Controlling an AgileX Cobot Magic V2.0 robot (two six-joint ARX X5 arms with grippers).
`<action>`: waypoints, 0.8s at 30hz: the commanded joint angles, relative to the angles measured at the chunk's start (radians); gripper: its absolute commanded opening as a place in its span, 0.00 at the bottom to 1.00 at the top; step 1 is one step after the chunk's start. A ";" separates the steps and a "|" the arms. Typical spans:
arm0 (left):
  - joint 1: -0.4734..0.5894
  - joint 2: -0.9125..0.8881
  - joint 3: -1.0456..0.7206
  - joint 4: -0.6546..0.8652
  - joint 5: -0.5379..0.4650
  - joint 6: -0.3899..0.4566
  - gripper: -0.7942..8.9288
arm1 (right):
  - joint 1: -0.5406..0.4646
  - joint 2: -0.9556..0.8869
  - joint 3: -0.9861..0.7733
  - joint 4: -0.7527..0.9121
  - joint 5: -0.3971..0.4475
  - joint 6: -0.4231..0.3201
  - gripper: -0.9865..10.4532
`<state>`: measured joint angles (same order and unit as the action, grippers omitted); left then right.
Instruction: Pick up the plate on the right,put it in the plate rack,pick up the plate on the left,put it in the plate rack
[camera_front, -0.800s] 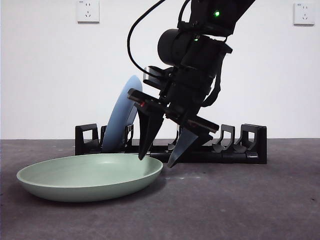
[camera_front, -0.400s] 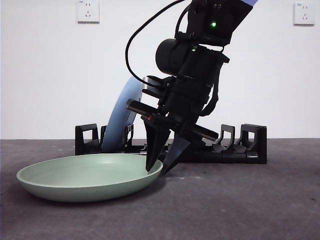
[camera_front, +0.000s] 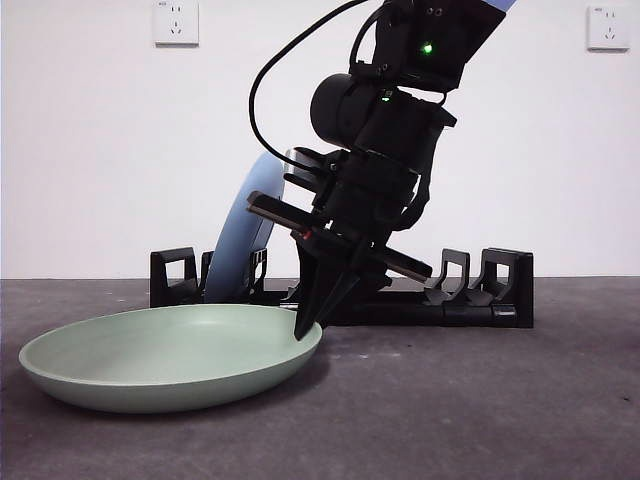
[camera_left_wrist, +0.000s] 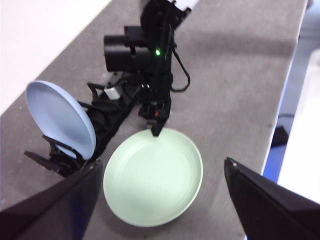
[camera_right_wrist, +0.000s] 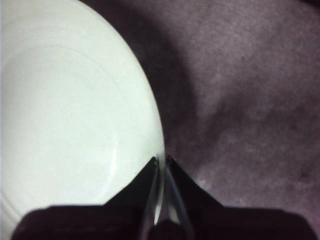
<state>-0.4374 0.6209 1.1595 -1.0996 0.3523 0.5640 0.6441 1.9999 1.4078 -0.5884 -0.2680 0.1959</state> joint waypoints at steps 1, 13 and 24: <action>-0.048 0.016 0.003 -0.012 -0.055 0.042 0.51 | 0.002 -0.009 -0.004 -0.033 0.006 -0.012 0.08; -0.307 0.124 0.003 -0.036 -0.251 0.127 0.51 | -0.023 -0.240 0.130 -0.308 -0.001 -0.098 0.08; -0.579 0.285 0.003 0.039 -0.588 0.273 0.51 | -0.067 -0.384 0.295 -0.606 -0.004 -0.153 0.08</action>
<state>-1.0008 0.8982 1.1595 -1.0771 -0.2035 0.7898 0.5797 1.6135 1.7000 -1.1851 -0.2657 0.0586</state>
